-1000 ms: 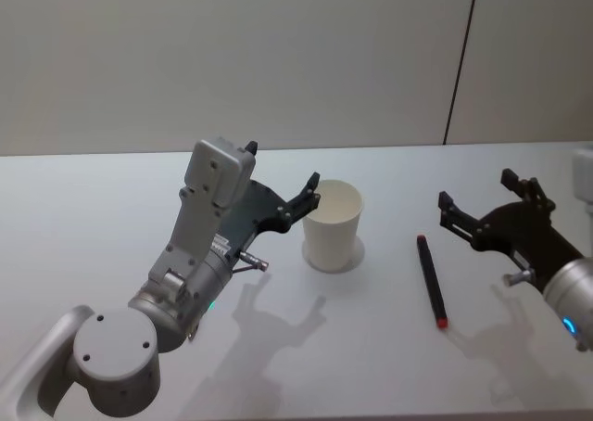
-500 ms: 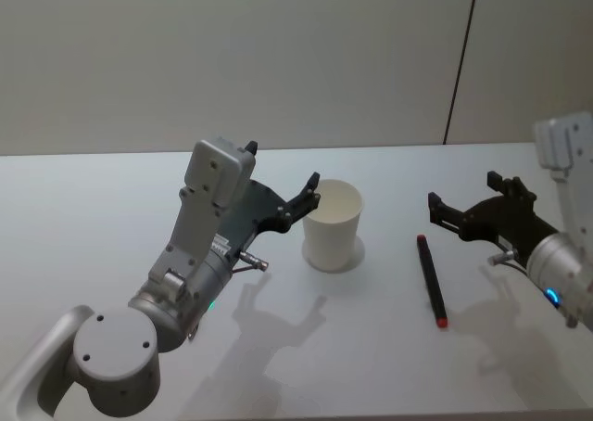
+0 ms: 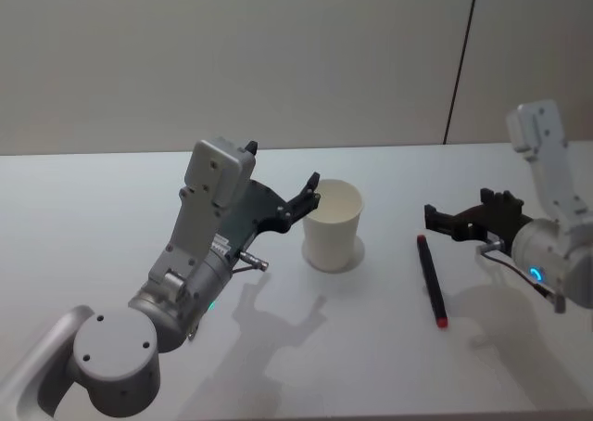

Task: Place the pen into the pen holder.

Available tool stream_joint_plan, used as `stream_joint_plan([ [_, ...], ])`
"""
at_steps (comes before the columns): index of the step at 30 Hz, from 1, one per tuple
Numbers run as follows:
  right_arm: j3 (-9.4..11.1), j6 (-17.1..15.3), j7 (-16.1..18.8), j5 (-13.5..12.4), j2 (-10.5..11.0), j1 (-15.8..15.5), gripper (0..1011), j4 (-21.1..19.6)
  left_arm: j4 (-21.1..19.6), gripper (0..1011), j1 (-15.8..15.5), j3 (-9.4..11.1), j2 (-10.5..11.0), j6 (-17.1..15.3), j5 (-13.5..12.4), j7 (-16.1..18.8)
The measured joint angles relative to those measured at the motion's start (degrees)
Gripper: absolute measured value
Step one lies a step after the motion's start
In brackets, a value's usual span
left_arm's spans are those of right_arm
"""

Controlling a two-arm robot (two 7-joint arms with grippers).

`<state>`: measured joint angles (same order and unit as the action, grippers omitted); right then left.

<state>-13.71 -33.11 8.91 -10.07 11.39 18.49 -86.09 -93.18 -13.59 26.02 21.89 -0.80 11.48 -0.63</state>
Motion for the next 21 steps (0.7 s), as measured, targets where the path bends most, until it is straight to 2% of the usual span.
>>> stream_joint_plan([
  [9,-0.5,-5.0,-1.4,0.0,-2.1,3.0,1002,4.0,0.0,1003,0.0,0.0,0.0,0.0,0.0,0.0],
  [21,-1.2,-9.3,-3.4,0.2,-4.4,5.9,1002,8.3,0.0,1003,0.0,0.0,0.0,0.0,0.0,0.0],
])
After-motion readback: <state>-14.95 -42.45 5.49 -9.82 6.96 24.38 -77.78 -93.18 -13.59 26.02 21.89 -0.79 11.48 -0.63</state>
